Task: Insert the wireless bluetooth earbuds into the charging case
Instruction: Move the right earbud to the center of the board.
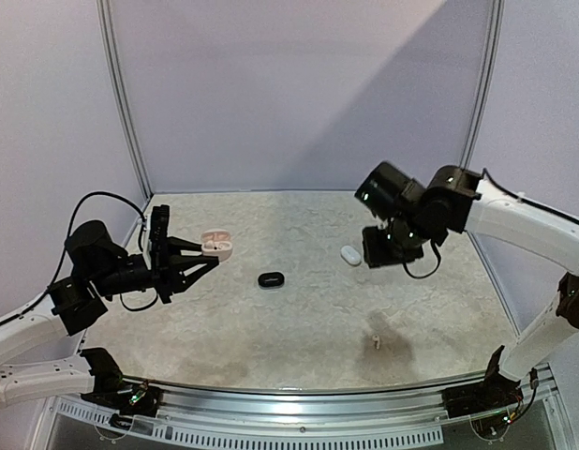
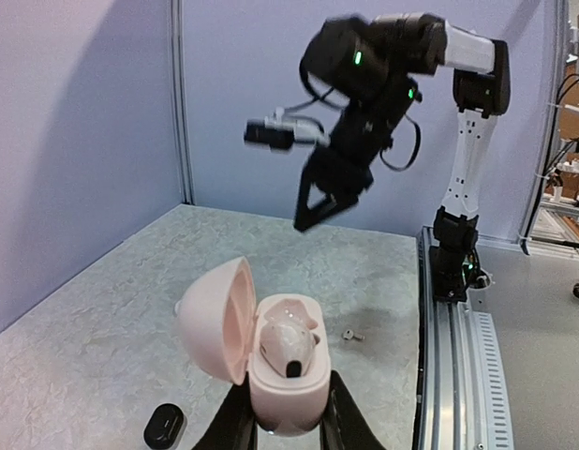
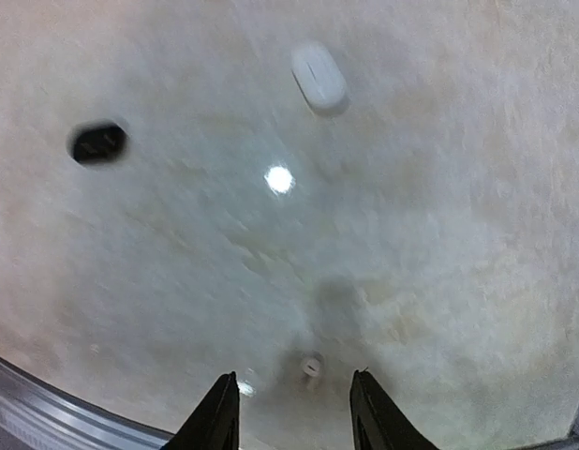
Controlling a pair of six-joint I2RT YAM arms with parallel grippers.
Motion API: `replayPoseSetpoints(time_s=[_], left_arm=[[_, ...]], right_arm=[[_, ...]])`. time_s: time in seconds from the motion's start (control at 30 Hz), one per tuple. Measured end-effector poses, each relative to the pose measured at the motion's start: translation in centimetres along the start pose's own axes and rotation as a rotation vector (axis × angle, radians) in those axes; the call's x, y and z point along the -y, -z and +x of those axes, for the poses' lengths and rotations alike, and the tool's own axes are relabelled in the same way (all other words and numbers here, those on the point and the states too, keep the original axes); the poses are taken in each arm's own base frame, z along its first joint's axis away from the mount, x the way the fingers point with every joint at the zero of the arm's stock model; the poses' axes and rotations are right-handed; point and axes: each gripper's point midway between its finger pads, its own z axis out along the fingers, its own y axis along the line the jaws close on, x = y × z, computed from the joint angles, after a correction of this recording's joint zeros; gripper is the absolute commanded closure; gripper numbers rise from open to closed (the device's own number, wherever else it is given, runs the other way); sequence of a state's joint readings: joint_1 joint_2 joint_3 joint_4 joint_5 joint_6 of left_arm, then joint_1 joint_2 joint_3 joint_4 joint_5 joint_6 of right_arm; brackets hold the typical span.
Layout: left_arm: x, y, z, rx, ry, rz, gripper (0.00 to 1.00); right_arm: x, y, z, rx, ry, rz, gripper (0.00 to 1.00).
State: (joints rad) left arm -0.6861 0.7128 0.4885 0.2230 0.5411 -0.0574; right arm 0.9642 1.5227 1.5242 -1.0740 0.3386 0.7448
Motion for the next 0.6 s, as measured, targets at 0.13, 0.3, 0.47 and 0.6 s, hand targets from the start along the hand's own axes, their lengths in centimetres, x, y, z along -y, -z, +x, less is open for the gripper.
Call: replayPoseSetpoints(time_s=[0.13, 0.3, 0.47, 0.6], left_arm=[[0.0, 0.0, 0.0, 0.001, -0.001, 0.0, 1.0], [0.1, 0.1, -0.1, 0.004, -0.003, 0.001, 1.0], [0.1, 0.2, 0.0, 0.003, -0.003, 0.0, 1.0], [0.2, 0.3, -0.2, 0.009, -0.008, 0.0, 1.0]], right_arm=[[3.8, -4.6, 7.9, -0.29, 0.026, 0.156, 0.45], [3.8, -6.5, 12.0, -0.467, 0.011, 0.179, 0.42], [3.2, -8.6, 14.0, -0.562, 0.018, 0.189, 0.47], [2.9, -10.3, 15.6, -0.625, 0.046, 0.205, 0.54]])
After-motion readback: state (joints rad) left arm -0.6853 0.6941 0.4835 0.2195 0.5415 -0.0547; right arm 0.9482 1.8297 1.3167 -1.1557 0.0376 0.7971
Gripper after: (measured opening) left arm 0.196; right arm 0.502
